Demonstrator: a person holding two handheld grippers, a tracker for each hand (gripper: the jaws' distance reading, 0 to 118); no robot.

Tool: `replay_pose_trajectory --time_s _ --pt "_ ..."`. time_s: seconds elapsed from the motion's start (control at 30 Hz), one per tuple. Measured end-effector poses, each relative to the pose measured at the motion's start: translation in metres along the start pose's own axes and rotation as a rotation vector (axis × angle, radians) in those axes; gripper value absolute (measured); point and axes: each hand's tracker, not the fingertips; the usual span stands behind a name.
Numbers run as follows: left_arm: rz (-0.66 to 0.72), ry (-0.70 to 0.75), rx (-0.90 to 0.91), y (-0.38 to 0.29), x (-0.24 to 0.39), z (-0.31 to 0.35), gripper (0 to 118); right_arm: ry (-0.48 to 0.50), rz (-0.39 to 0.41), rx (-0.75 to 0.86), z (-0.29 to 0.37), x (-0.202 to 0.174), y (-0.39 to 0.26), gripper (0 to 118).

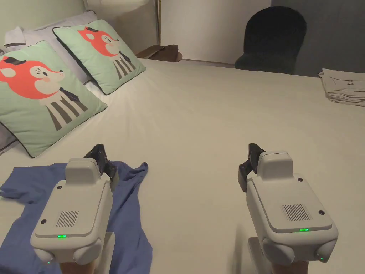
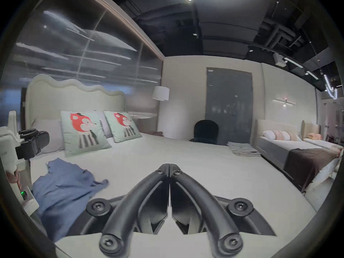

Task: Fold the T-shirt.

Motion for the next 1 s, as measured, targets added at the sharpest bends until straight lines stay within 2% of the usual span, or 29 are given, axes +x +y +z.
replay_pose_trajectory --time_s 0.23,0.43,0.73,0.9,0.93,0.97,1.0 --pt "-0.064 0.155 -0.029 -0.001 -0.085 0.032 0 0.178 -0.013 0.016 -0.022 -0.076 0.006 0" --pt "-0.065 0.259 -0.056 -0.006 -0.128 0.056 0 0.267 -0.020 0.007 -0.030 -0.116 0.000 0" --pt "-0.055 0.258 -0.124 -0.017 -0.141 0.047 0 0.308 -0.013 -0.003 -0.034 -0.127 -0.005 0" --pt "0.044 0.135 -0.343 -0.025 -0.127 0.009 0 0.286 0.000 0.002 -0.033 -0.115 -0.005 0" --pt "0.041 0.119 -0.417 -0.027 -0.121 -0.003 2 0.276 0.001 0.002 -0.034 -0.111 -0.006 0" --pt "0.042 0.099 -0.458 -0.032 -0.116 -0.012 8 0.268 0.001 0.000 -0.035 -0.107 -0.006 0" --pt "0.044 0.077 -0.497 -0.037 -0.111 -0.024 28 0.259 0.000 -0.003 -0.036 -0.102 -0.007 0"
